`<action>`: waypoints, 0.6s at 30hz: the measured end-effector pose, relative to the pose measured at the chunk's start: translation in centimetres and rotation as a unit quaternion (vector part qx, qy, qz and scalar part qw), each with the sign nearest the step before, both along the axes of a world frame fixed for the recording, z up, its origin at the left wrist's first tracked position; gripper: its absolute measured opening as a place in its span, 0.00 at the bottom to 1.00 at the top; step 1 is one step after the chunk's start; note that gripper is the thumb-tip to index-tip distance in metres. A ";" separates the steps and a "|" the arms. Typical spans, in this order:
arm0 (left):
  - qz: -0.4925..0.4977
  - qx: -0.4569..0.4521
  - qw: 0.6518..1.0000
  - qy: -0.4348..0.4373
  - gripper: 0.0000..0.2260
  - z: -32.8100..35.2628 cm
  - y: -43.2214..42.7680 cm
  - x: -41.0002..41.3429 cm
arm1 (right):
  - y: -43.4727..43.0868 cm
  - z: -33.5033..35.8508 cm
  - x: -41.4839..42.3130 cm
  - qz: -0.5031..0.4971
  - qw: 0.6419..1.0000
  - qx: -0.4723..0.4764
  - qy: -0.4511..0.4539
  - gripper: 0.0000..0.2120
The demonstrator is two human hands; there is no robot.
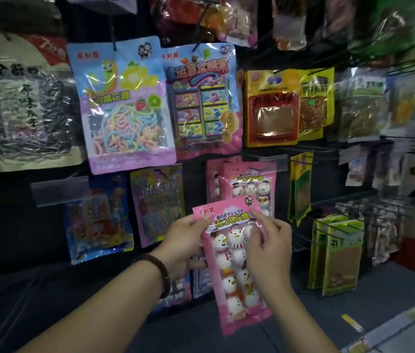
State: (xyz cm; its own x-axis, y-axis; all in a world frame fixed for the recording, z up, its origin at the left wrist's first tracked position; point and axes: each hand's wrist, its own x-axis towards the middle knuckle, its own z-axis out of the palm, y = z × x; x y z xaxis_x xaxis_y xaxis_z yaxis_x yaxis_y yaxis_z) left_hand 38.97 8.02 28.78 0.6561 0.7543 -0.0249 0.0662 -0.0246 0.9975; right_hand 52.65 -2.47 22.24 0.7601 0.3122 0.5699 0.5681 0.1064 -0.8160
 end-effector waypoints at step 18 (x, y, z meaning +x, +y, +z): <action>0.031 0.088 0.995 -0.039 0.10 3.8 1.8 15.9 | 1.3 0.1 9.2 -0.041 0.985 -0.106 -0.129 0.32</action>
State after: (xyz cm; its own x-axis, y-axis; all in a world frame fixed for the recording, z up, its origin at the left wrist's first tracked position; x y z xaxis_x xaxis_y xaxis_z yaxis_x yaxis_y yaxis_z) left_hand 54.86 9.82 32.57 0.6029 0.7816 0.1601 -0.0047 -0.1971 0.9804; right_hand 61.82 -1.19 22.34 0.6263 0.3888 0.6757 0.7588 -0.1050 -0.6429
